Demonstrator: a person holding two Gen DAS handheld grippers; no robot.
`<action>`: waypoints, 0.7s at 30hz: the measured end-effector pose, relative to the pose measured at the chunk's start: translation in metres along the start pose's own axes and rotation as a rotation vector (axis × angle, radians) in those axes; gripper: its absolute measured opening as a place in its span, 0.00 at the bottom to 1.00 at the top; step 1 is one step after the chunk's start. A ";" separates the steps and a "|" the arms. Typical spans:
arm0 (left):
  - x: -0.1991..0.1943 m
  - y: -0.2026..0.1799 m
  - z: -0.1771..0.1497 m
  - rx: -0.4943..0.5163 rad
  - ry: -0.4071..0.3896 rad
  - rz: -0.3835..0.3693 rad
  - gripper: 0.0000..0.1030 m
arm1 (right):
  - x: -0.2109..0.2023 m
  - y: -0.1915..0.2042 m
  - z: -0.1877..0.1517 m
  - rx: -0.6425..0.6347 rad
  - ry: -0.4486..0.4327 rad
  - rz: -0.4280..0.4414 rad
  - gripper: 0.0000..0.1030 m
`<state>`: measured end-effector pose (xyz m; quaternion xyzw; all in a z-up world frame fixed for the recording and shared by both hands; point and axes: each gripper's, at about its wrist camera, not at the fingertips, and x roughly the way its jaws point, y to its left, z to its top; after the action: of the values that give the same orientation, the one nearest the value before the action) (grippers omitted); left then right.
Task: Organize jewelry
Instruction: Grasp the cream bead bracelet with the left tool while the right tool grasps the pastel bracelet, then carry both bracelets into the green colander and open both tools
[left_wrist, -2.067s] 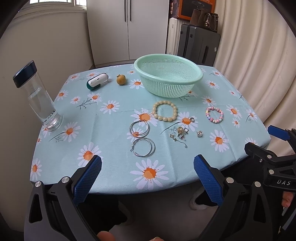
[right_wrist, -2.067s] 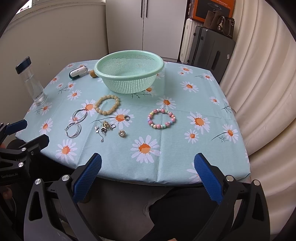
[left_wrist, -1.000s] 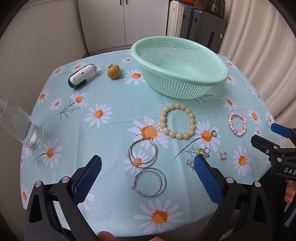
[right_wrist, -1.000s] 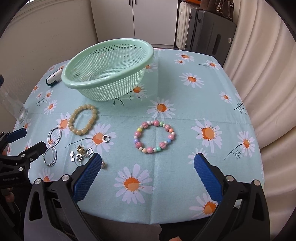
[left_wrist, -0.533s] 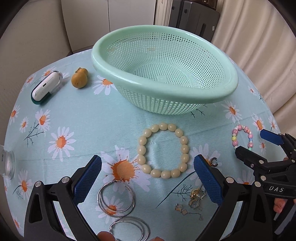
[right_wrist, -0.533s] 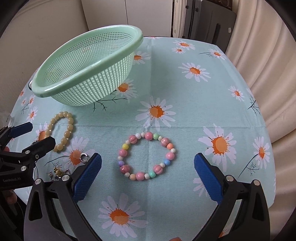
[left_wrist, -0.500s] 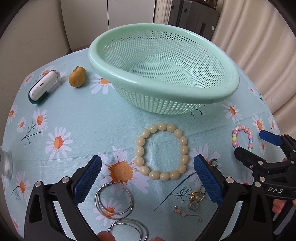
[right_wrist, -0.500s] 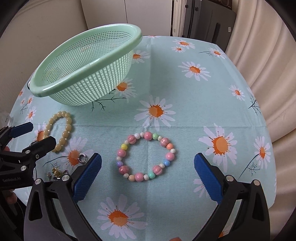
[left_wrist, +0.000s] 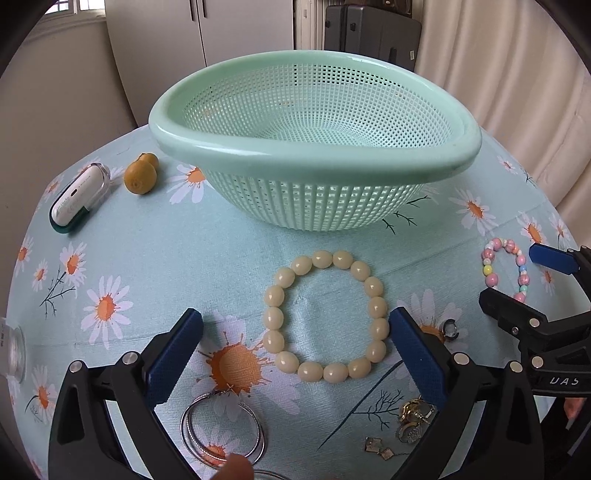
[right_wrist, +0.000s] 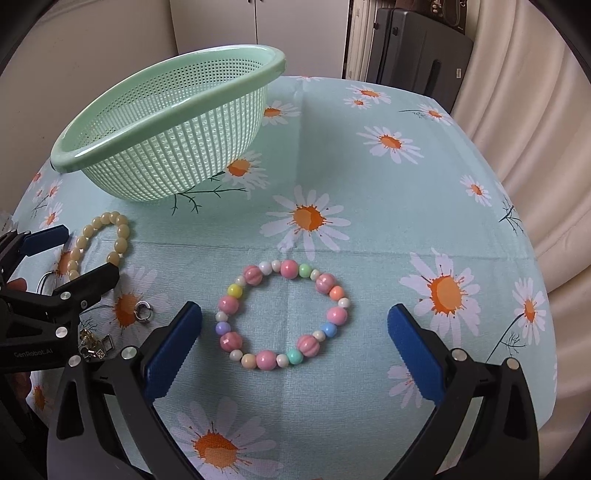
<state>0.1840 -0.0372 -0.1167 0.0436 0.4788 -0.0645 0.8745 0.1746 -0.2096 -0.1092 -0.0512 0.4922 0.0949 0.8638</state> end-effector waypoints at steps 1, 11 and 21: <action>0.001 0.002 0.002 0.000 0.001 0.002 0.95 | -0.001 0.000 -0.002 -0.007 -0.009 0.001 0.96; -0.006 0.006 0.013 0.013 0.030 -0.008 0.72 | -0.019 0.014 -0.013 -0.081 -0.089 0.035 0.29; -0.021 0.014 0.005 -0.009 0.023 -0.081 0.17 | -0.023 0.012 -0.018 -0.094 -0.094 0.087 0.17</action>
<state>0.1786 -0.0221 -0.0958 0.0210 0.4904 -0.0971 0.8658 0.1458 -0.2042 -0.0981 -0.0658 0.4480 0.1577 0.8775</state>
